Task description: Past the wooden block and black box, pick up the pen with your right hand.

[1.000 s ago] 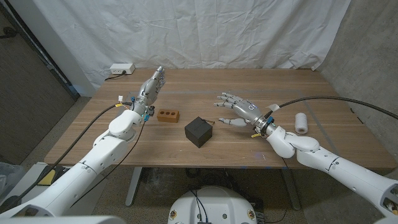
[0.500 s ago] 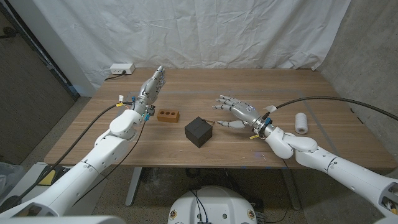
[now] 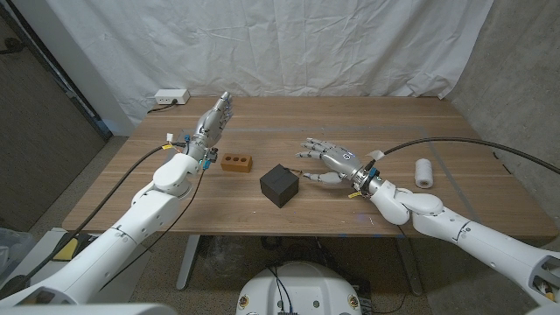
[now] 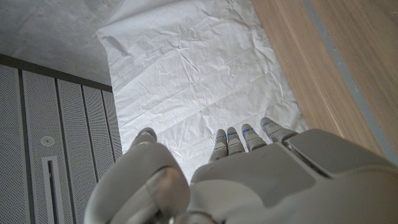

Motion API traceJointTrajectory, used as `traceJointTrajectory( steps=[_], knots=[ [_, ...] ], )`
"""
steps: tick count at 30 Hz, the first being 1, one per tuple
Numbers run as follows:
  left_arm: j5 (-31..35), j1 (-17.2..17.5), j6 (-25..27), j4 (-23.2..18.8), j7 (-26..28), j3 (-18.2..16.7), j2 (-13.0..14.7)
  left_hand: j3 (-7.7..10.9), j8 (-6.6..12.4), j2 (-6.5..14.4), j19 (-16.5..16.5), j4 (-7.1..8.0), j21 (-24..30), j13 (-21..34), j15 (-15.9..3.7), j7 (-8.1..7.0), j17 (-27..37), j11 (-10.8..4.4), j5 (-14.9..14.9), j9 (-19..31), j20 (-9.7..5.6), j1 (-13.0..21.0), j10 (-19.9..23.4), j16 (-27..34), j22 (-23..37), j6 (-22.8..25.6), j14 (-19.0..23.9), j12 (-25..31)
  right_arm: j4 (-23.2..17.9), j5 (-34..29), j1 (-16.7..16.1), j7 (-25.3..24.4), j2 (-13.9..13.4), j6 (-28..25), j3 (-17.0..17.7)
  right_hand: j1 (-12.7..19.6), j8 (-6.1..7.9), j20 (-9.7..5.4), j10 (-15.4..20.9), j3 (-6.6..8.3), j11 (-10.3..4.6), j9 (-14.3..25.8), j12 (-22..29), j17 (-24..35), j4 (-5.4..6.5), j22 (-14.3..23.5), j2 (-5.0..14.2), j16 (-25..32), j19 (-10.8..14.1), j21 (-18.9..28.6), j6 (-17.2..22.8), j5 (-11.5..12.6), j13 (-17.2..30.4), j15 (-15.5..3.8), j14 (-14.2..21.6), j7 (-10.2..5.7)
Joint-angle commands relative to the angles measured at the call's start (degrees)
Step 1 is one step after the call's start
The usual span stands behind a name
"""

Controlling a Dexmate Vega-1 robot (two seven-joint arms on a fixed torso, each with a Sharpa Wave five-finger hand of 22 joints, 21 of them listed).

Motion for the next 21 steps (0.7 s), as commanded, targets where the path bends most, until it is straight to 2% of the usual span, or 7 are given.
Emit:
traceJointTrajectory(
  steps=[1, 21],
  knots=[
    [-0.08, 1.0, 0.38, -1.22, 0.42, -0.63, 0.6, -0.34, 0.07, 0.26, 0.1, 0.12, 0.21, 0.14, -0.07, 0.05, 0.12, -0.01, 0.22, 0.14, -4.12, 0.33, 0.21, 0.07, 0.22, 0.08, 0.18, -0.04, 1.02, -1.24, 0.31, -1.82, 0.86, -1.47, -1.08, -0.22, 0.26, -0.5, 0.16, -0.3, 0.44, 0.18, 0.4, 0.29, -0.11, 0.33, -0.39, 0.22, -0.22, 0.01, 0.41, 0.39, 0.09, -0.08, -0.17, 0.04],
    [-0.48, 0.43, 0.42, -0.12, -0.29, -0.27, 0.19, -0.63, 0.04, 0.36, 0.07, 0.15, 0.16, 0.14, 0.18, 0.02, 0.14, -0.04, 0.22, 0.15, -3.72, 0.4, 0.3, -0.02, 0.25, 0.17, 0.1, -0.07, 3.26, -1.37, 1.43, -3.61, 2.58, -2.81, -3.05, -0.66, 0.76, 0.11, 1.06, -0.92, 0.26, 0.24, 0.84, 0.31, 0.24, 0.33, -0.37, 0.65, -0.08, 0.19, 2.21, 1.07, 0.1, -0.22, 0.9, 0.17]
  ],
)
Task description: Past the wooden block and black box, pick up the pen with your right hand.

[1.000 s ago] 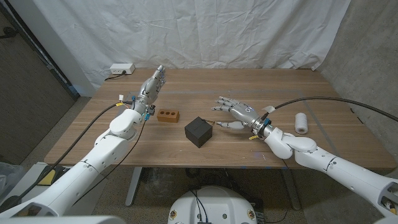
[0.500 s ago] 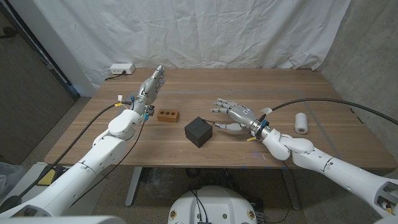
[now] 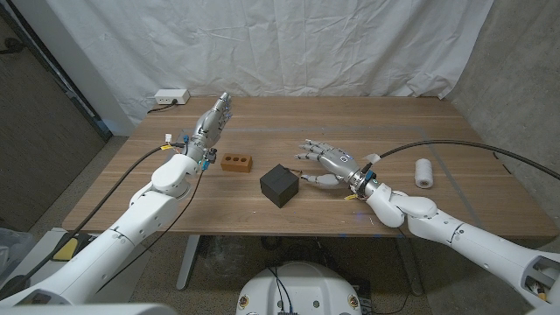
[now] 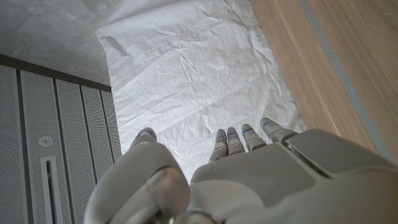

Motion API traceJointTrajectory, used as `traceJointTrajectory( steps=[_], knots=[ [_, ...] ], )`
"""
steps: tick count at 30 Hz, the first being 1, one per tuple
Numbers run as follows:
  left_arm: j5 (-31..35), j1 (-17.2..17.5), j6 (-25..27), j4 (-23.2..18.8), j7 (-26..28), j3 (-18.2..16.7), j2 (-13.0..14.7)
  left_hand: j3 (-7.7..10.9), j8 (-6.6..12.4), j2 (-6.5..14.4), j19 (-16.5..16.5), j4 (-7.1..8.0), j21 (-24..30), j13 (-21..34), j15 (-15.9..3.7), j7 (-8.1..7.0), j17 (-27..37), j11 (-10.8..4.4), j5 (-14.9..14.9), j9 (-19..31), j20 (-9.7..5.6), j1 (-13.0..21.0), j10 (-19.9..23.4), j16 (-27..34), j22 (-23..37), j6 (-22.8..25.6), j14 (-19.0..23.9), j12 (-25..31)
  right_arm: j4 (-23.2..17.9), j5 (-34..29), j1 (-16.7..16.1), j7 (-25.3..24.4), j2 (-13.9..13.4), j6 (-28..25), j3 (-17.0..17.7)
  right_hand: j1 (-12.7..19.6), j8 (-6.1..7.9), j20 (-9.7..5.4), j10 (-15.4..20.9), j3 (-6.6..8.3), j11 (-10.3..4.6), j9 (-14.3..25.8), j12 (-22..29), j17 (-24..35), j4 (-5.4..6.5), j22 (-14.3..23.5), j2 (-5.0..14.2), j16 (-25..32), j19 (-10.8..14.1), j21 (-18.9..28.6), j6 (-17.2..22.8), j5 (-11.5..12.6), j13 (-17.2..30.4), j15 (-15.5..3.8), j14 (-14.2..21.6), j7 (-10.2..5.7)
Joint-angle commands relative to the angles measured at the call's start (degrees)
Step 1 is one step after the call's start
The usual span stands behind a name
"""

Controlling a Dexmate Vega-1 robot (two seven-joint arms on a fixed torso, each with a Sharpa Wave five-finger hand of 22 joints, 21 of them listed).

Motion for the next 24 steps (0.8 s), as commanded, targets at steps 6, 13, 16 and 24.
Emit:
traceJointTrajectory(
  steps=[6, 13, 16, 24],
  knots=[
    [-0.04, -0.17, -0.23, 0.43, -0.04, 0.12, -0.28, -0.23, 0.04, 0.39, 0.06, 0.16, 0.15, 0.14, 0.19, -0.01, 0.14, -0.16, 0.22, 0.15, -3.65, 0.43, 0.31, -0.03, 0.26, 0.2, 0.1, -0.07, 2.5, -0.78, 1.49, -2.63, 1.5, -0.67, -1.93, -0.3, 0.74, 0.23, 1.0, -0.31, -0.11, 0.27, 0.52, 0.32, 0.09, 0.33, 0.15, 0.45, 0.12, 0.25, 1.7, 0.85, 0.1, -0.06, 0.82, 0.09],
    [-0.06, 0.42, -0.17, -0.02, 0.46, -0.27, -0.03, -0.33, -0.02, 0.42, 0.03, 0.17, 0.13, 0.14, 0.17, -0.05, 0.14, -0.1, 0.23, 0.15, -3.59, 0.47, 0.24, -0.03, 0.27, 0.1, 0.12, -0.11, 3.8, -0.87, 2.31, -3.67, 2.32, -0.67, -2.79, -0.21, 1.47, 0.27, 1.78, -0.48, -0.46, 0.38, 0.83, 0.31, 0.21, 0.33, 0.5, 0.66, 0.38, 0.38, 4.0, 1.29, 0.1, 0.16, 1.63, 0.12],
    [-0.19, 0.49, -0.39, 0.08, 0.28, -0.32, -0.08, -0.35, 0.02, 0.43, 0.03, 0.17, 0.12, 0.14, 0.2, 0.01, 0.14, -0.09, 0.23, 0.15, -3.61, 0.47, 0.27, -0.03, 0.27, 0.19, 0.12, -0.1, 4.08, -0.85, 2.61, -3.81, 2.5, -0.59, -3.13, -0.16, 1.7, 0.32, 2.12, -0.55, -0.51, 0.41, 0.96, 0.3, 0.23, 0.33, 0.59, 0.71, 0.59, 0.46, 4.79, 1.44, 0.1, 0.17, 1.9, 0.09],
    [-0.45, 0.57, -0.15, 0.2, 0.17, -0.32, -0.06, -0.47, 0.01, 0.47, -0.01, 0.17, 0.1, 0.15, 0.3, 0.02, 0.14, 0.11, 0.23, 0.15, -3.58, 0.51, 0.26, -0.06, 0.27, 0.21, 0.08, -0.12, 4.79, -0.66, 3.24, -3.86, 2.96, -0.38, -3.91, 0.0, 2.57, 0.35, 2.91, -0.75, -0.67, 0.54, 1.23, 0.29, 0.31, 0.31, 0.91, 0.82, 0.95, 0.58, 7.57, 1.89, 0.11, 0.16, 2.68, 0.11]
  ],
)
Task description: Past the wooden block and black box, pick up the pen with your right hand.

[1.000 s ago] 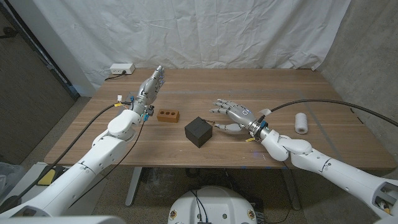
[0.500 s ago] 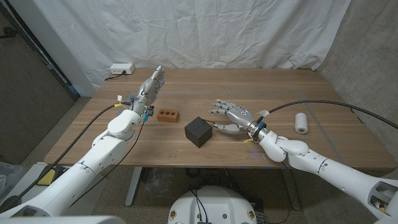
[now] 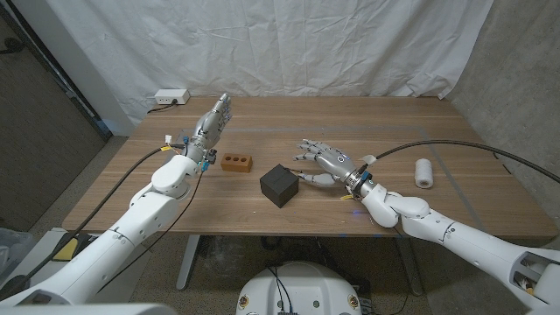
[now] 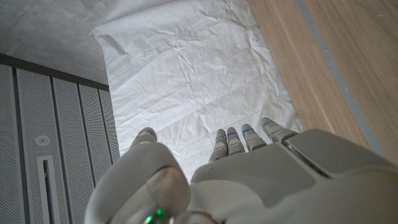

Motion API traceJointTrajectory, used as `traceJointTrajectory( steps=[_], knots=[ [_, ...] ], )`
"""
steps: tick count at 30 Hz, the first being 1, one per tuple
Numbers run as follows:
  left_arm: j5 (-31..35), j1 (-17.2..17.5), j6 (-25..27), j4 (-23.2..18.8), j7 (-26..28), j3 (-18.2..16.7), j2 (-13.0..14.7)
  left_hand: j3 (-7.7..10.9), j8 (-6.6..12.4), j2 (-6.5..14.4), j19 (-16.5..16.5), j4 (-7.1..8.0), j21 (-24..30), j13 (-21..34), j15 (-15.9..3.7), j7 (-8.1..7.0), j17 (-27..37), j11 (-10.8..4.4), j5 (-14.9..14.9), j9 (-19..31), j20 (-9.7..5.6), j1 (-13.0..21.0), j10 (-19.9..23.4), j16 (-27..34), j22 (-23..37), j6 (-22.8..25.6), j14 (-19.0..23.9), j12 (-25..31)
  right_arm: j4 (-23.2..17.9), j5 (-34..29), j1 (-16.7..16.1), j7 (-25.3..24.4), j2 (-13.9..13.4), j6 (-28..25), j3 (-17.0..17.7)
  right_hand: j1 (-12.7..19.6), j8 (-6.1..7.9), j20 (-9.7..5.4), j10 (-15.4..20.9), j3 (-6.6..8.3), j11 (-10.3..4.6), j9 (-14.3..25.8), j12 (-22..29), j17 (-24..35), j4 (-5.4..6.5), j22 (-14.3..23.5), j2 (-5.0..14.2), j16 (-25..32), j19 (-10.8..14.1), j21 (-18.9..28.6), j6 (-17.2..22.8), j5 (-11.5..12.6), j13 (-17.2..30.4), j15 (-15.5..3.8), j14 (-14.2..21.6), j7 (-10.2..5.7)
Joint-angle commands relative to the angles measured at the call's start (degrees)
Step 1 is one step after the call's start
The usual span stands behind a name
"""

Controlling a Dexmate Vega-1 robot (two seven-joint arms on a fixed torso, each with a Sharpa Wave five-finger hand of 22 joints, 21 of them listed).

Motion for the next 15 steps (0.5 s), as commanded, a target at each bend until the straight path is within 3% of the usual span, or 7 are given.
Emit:
traceJointTrajectory(
  steps=[1, 7, 15],
  knots=[
    [-0.32, 0.39, -0.11, -0.11, 0.01, -0.25, 0.14, -0.25, 0.0, 0.24, -0.02, -0.06, 0.09, 0.15, 0.31, 0.04, 0.14, 0.11, 0.23, 0.15, -3.56, 0.28, 0.24, -0.06, 0.27, 0.2, 0.07, -0.13, 1.59, 0.05, 1.1, -0.81, 0.97, 0.28, -1.36, 0.26, 0.72, 0.11, 0.7, -0.12, 0.2, 0.26, 0.36, 0.29, 0.0, 0.32, 0.67, 0.38, 0.7, 0.34, 1.57, 0.59, 0.11, -0.1, 0.76, 0.07],
    [-0.3, 0.44, -0.25, -0.08, 0.04, -0.35, 0.15, -0.34, -0.01, 0.28, -0.13, -0.05, 0.05, 0.15, 0.34, 0.1, 0.15, 0.11, 0.23, 0.15, -3.49, 0.31, 0.29, -0.08, 0.28, 0.21, 0.01, -0.12, 2.57, -0.34, 1.47, -2.3, 1.43, 0.39, -1.94, 0.47, 1.0, 0.09, 1.35, -0.2, -0.06, 0.29, 0.58, 0.29, -0.05, 0.31, 0.79, 0.51, 0.93, 0.41, 2.65, 0.83, 0.11, -0.28, 1.35, -0.03],
    [-0.48, 0.15, 0.05, 0.33, -0.21, -0.15, 0.06, -0.45, -0.05, 0.32, -0.16, -0.03, 0.04, 0.15, 0.37, 0.09, 0.15, 0.01, 0.22, 0.15, -3.45, 0.33, 0.19, -0.11, 0.28, 0.13, -0.07, -0.16, 2.9, -0.17, 1.71, -3.12, 1.47, 0.11, -2.17, 1.22, 2.26, 0.03, 4.28, -0.45, -1.52, 0.4, 1.53, 0.27, -0.08, 0.31, 1.44, 0.81, 1.83, 0.62, 7.28, 1.62, 0.09, -1.32, 3.55, -0.07]
  ],
)
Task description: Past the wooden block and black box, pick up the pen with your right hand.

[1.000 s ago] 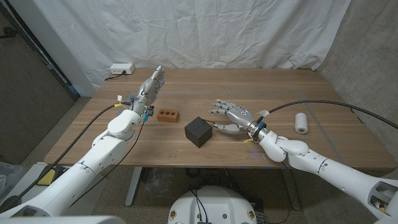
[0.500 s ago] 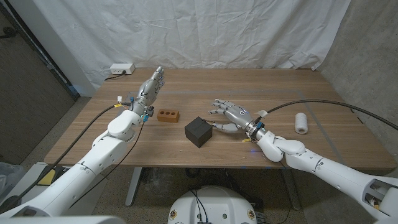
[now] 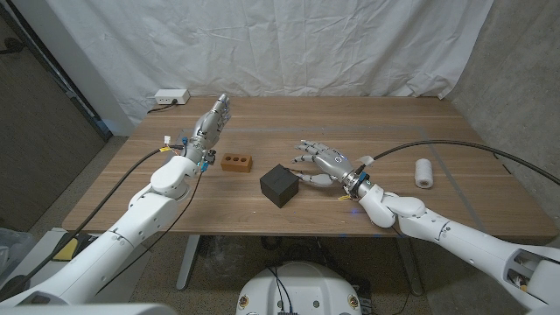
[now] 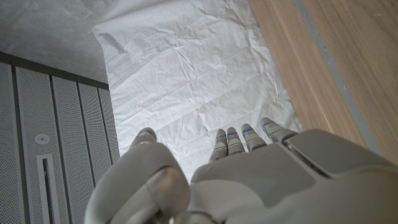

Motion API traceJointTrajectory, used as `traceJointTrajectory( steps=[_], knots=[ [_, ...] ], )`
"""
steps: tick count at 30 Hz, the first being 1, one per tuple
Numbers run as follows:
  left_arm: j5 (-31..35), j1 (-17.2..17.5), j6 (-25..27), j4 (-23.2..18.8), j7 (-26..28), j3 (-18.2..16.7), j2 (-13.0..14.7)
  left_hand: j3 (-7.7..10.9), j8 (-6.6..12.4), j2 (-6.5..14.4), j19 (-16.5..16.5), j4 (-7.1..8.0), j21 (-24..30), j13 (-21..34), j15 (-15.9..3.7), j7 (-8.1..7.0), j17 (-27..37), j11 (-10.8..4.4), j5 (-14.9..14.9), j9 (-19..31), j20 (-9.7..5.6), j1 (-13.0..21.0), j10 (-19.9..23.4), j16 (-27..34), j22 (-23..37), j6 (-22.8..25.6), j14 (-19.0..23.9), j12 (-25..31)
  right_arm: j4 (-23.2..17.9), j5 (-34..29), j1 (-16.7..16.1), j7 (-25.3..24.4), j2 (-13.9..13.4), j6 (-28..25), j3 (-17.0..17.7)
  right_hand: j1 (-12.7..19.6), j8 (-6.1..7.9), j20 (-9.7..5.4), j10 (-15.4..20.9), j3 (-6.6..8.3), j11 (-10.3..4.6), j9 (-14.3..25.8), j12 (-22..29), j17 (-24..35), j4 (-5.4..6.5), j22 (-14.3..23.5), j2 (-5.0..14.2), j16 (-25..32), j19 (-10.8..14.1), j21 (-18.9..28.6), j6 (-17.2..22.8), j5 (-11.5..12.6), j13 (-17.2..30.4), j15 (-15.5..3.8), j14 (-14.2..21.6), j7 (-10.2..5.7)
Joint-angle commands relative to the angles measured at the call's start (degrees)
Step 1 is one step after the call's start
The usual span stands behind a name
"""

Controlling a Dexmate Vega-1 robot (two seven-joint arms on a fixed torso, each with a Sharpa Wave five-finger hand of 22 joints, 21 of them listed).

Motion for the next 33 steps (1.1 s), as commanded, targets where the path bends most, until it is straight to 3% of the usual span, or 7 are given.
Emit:
traceJointTrajectory(
  steps=[1, 16, 26, 33],
  knots=[
    [-0.23, -0.16, 0.17, 0.42, -0.27, 0.1, -0.02, -0.22, -0.05, 0.32, -0.17, 0.21, 0.03, 0.15, 0.38, 0.1, 0.15, -0.03, 0.22, 0.15, -3.44, 0.34, 0.17, -0.11, 0.28, 0.15, -0.06, -0.17, 1.18, 0.0, 0.68, -1.45, 0.5, -0.08, -0.85, 0.51, 0.92, -0.03, 1.54, -0.16, -0.39, 0.14, 0.69, 0.27, -0.1, 0.31, 0.71, 0.35, 0.59, 0.43, 2.19, 0.53, 0.08, -0.57, 1.37, -0.03],
    [-0.45, -1.09, 0.35, 1.44, -0.96, 0.61, -0.34, -0.44, -0.03, 0.42, -0.24, 0.23, 0.01, 0.16, 0.37, 0.04, 0.15, -0.08, 0.22, 0.16, -3.18, 0.4, 0.17, -0.12, 0.29, 0.25, -0.11, -0.18, -0.02, 0.32, 0.37, -1.04, 0.1, -1.18, -0.76, 1.14, 1.52, -0.08, 3.49, -0.3, -0.27, 0.1, 1.2, 0.25, -0.12, 0.32, 1.24, 0.65, 1.56, 0.65, 5.09, 0.94, 0.01, -1.51, 3.53, -0.13],
    [-0.37, -1.37, 0.79, 1.53, -0.73, 0.79, -0.37, -0.58, -0.03, 0.47, -0.34, 0.25, -0.02, 0.16, 0.42, 0.07, 0.16, 0.03, 0.21, 0.16, -3.0, 0.43, 0.11, -0.11, 0.3, 0.29, -0.11, -0.2, 0.28, 0.03, 0.56, -1.07, 0.15, -1.18, -0.98, 1.58, 1.75, -0.09, 3.68, -0.2, -1.49, 0.08, 1.13, 0.23, -0.15, 0.33, 1.71, 0.54, 1.8, 0.67, 6.31, 1.07, -0.02, -1.62, 3.92, -0.14],
    [-0.41, -1.55, 0.52, 1.94, -0.9, 0.93, -0.6, -0.69, -0.05, 0.51, -0.39, 0.26, -0.03, 0.16, 0.45, 0.04, 0.16, 0.11, 0.2, 0.16, -2.98, 0.46, 0.0, -0.14, 0.3, 0.26, -0.21, -0.24, 0.59, -0.1, 0.7, -1.07, 0.28, -1.1, -1.26, 1.86, 1.81, -0.02, 3.65, -0.16, -1.57, 0.06, 1.05, 0.22, -0.25, 0.33, 1.8, 0.43, 1.76, 0.62, 6.71, 1.12, -0.04, -1.5, 3.95, -0.16]
  ],
)
